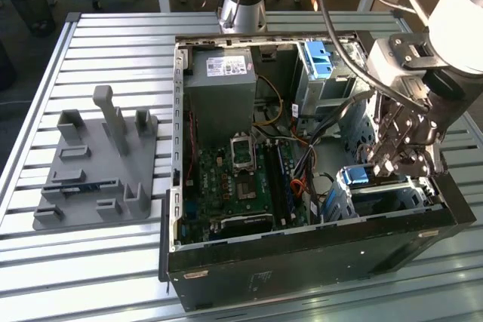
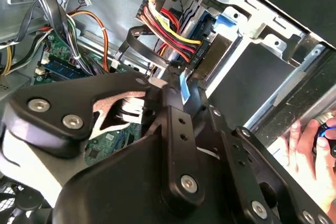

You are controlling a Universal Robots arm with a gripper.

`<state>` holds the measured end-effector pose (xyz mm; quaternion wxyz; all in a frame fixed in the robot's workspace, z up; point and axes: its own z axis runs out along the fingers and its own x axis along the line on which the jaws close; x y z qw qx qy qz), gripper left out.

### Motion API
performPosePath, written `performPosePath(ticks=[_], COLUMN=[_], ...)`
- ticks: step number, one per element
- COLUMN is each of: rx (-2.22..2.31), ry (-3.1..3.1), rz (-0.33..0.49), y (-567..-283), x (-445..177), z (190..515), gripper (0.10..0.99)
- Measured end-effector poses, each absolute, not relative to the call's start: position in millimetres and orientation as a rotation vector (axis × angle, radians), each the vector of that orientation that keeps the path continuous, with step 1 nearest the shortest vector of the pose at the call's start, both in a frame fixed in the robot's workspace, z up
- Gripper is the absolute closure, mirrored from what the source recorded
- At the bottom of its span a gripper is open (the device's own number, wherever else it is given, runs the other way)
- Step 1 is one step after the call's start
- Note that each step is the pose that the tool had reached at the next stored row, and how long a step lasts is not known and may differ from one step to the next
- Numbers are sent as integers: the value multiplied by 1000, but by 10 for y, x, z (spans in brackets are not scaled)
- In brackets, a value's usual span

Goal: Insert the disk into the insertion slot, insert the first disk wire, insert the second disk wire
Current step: 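Insert the second disk wire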

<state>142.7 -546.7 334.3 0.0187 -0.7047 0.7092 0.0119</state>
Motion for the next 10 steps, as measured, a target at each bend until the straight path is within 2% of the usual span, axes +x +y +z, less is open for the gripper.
performPosePath(ticks=[1,2,3,10], rx=[-2188,-2188,-2188,-2188], ry=[2202,2202,2202,2202], rz=[37,37,37,37], y=[-5467,-5467,-5466,-5450], x=[1427,1427,1427,1427], z=[3377,3415,3456,3776], gripper=[808,808,745,745])
